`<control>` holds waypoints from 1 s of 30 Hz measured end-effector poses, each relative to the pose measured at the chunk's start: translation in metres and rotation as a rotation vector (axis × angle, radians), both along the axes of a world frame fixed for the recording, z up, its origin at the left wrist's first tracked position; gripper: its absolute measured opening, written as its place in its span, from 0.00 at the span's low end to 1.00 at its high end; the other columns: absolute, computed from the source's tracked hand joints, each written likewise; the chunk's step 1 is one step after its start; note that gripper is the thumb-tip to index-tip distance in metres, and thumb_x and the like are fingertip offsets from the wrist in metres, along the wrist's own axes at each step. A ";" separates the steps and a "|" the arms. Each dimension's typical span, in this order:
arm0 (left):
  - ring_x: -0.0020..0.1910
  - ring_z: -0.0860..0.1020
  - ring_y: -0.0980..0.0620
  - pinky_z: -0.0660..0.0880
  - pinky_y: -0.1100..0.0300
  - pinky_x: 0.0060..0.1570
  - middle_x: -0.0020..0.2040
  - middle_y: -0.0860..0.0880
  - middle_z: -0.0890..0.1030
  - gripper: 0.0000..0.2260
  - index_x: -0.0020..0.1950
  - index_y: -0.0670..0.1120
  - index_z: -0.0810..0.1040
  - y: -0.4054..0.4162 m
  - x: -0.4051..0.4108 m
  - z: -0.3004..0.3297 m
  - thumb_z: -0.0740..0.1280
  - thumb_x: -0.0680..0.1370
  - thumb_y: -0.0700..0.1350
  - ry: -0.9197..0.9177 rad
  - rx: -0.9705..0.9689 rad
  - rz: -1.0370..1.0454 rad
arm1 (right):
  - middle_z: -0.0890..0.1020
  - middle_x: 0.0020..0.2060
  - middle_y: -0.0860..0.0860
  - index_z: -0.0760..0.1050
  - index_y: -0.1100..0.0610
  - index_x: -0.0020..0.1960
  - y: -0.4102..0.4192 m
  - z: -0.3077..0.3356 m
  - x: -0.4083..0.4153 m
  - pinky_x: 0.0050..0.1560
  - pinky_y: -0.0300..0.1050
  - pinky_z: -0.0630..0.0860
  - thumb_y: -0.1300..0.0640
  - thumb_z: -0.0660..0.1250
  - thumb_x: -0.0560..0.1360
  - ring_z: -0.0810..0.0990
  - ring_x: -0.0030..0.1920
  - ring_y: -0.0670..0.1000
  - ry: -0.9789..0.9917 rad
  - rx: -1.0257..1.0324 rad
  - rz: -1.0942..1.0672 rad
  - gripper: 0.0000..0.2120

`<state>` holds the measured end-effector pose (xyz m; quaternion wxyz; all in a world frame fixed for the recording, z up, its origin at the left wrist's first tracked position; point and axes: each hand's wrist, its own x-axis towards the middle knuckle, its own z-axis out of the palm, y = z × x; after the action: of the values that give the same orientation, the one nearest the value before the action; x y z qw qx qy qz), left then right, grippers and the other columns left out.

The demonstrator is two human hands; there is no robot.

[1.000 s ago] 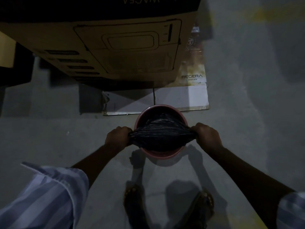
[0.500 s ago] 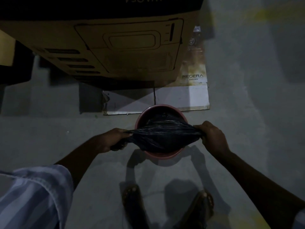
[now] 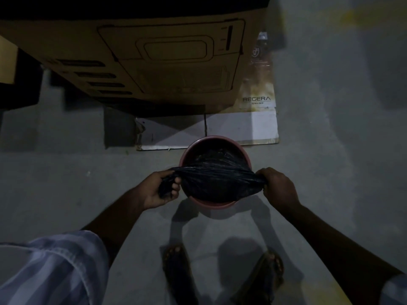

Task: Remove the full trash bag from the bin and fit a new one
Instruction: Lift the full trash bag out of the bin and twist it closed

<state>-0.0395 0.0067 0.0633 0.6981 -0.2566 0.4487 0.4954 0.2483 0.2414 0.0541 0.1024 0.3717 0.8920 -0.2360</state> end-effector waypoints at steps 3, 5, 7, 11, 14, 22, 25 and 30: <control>0.29 0.76 0.52 0.74 0.60 0.30 0.36 0.48 0.78 0.13 0.44 0.41 0.80 0.003 0.007 -0.006 0.61 0.82 0.46 -0.007 0.008 0.102 | 0.83 0.48 0.56 0.80 0.56 0.65 -0.009 0.001 0.000 0.36 0.43 0.70 0.67 0.68 0.74 0.83 0.42 0.60 -0.009 -0.001 0.034 0.20; 0.30 0.78 0.52 0.77 0.60 0.31 0.37 0.47 0.80 0.15 0.42 0.40 0.83 0.004 0.012 -0.010 0.61 0.81 0.46 -0.027 0.001 0.179 | 0.81 0.46 0.57 0.75 0.55 0.73 -0.014 -0.001 -0.001 0.31 0.43 0.70 0.66 0.70 0.73 0.81 0.36 0.59 -0.010 0.011 0.077 0.28; 0.32 0.80 0.51 0.78 0.60 0.33 0.38 0.47 0.82 0.13 0.45 0.39 0.83 0.007 0.017 -0.011 0.62 0.79 0.45 -0.067 0.017 0.286 | 0.80 0.45 0.57 0.71 0.51 0.76 -0.020 -0.004 -0.002 0.27 0.43 0.69 0.65 0.72 0.72 0.80 0.33 0.58 -0.038 0.019 0.156 0.34; 0.37 0.84 0.49 0.82 0.58 0.38 0.42 0.45 0.85 0.13 0.49 0.36 0.84 0.017 0.027 -0.015 0.63 0.75 0.43 -0.086 0.062 0.478 | 0.81 0.59 0.59 0.75 0.46 0.73 -0.037 -0.004 -0.010 0.39 0.51 0.81 0.62 0.70 0.74 0.85 0.45 0.62 -0.169 -0.022 0.274 0.28; 0.43 0.87 0.46 0.84 0.53 0.43 0.49 0.43 0.87 0.17 0.53 0.34 0.84 0.032 0.036 -0.020 0.60 0.81 0.44 -0.119 0.090 0.546 | 0.76 0.67 0.58 0.73 0.46 0.74 -0.053 0.002 -0.024 0.52 0.55 0.82 0.60 0.64 0.77 0.83 0.57 0.63 -0.251 -0.069 0.318 0.27; 0.62 0.82 0.51 0.76 0.54 0.65 0.66 0.46 0.82 0.23 0.74 0.39 0.71 0.084 0.066 -0.038 0.51 0.87 0.51 0.005 0.191 0.250 | 0.74 0.68 0.59 0.73 0.54 0.74 -0.093 0.005 -0.065 0.55 0.54 0.79 0.60 0.58 0.82 0.81 0.60 0.63 -0.301 -0.061 0.397 0.21; 0.71 0.75 0.50 0.68 0.53 0.72 0.72 0.45 0.77 0.24 0.71 0.39 0.75 0.091 0.081 -0.045 0.49 0.86 0.52 0.085 0.144 0.063 | 0.76 0.66 0.59 0.78 0.58 0.66 -0.101 0.000 -0.078 0.51 0.56 0.79 0.58 0.59 0.80 0.81 0.59 0.63 -0.223 -0.109 0.392 0.18; 0.61 0.83 0.42 0.75 0.48 0.65 0.58 0.35 0.84 0.19 0.67 0.32 0.74 0.088 0.086 -0.047 0.55 0.86 0.46 0.176 0.064 -0.051 | 0.80 0.59 0.60 0.82 0.59 0.64 -0.106 0.005 -0.089 0.52 0.56 0.79 0.55 0.66 0.79 0.81 0.59 0.63 -0.085 -0.246 0.353 0.16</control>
<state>0.0465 0.0945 0.0159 0.6764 -0.1780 0.4985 0.5122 0.1590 0.1359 0.0590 0.2244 0.2042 0.9025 -0.3056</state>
